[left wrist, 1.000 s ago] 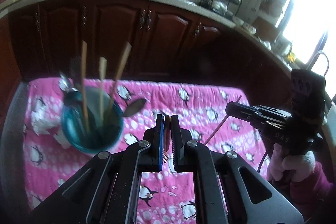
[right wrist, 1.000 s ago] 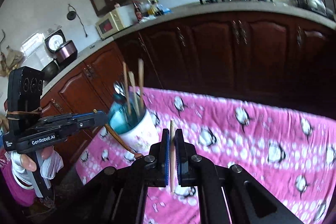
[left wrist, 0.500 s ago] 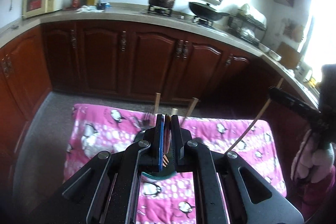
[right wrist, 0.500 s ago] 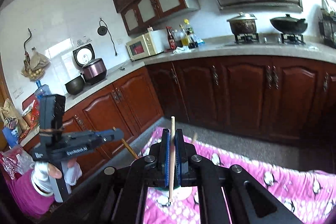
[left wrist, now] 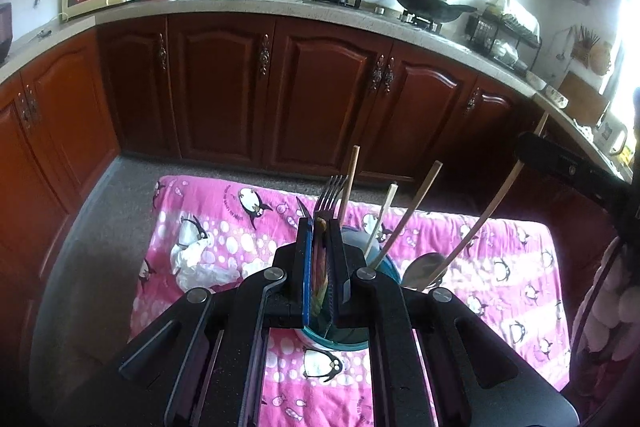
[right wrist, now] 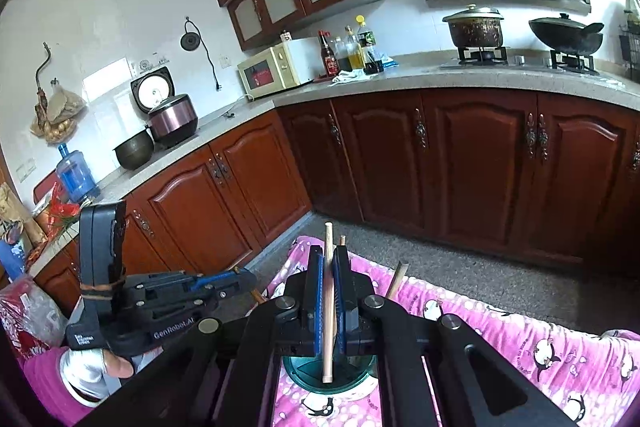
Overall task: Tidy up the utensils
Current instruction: 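Carry the gold fork with the left tool while the right tool carries the chopstick to the cup, then lower the fork into the cup and open the left tool while the right tool releases the chopstick inside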
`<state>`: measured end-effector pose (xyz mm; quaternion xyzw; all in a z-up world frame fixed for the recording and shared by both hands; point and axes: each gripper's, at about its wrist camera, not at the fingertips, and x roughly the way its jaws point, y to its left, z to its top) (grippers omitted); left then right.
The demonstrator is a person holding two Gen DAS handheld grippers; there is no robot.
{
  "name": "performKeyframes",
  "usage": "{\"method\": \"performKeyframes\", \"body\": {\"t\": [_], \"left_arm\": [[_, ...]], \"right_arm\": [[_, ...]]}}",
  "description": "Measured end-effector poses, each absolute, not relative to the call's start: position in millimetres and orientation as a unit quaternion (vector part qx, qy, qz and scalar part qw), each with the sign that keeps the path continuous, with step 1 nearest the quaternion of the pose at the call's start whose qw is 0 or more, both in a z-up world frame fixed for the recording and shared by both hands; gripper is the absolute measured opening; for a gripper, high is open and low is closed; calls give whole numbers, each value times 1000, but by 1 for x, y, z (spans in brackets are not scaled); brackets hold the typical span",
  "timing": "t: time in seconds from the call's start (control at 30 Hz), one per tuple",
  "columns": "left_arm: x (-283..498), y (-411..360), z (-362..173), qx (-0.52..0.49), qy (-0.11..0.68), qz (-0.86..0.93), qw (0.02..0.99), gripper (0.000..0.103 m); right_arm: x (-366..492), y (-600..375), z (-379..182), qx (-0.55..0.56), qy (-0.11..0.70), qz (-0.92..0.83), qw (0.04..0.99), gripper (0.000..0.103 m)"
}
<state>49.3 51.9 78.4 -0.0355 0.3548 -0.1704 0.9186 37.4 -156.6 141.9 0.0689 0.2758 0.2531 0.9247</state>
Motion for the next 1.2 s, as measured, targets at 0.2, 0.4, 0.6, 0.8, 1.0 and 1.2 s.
{"method": "performKeyframes", "body": {"t": [0.2,0.4,0.6,0.8,1.0,1.2], "left_arm": [[54,49,71,-33,359,-164,918,5],[59,48,66,-34,364,-162,917,5],[64,46,59,-36,371,-159,914,5],[69,43,53,-36,375,-155,913,5],[72,37,46,-37,385,-157,909,5],[69,31,34,-35,401,-163,901,5]], "right_arm": [[46,-158,139,72,276,246,926,4],[54,-156,135,73,277,242,927,4],[60,-152,132,66,273,231,932,4],[66,-149,127,63,269,222,935,4],[72,-146,111,67,282,220,932,4],[76,-145,93,68,302,221,925,4]]}}
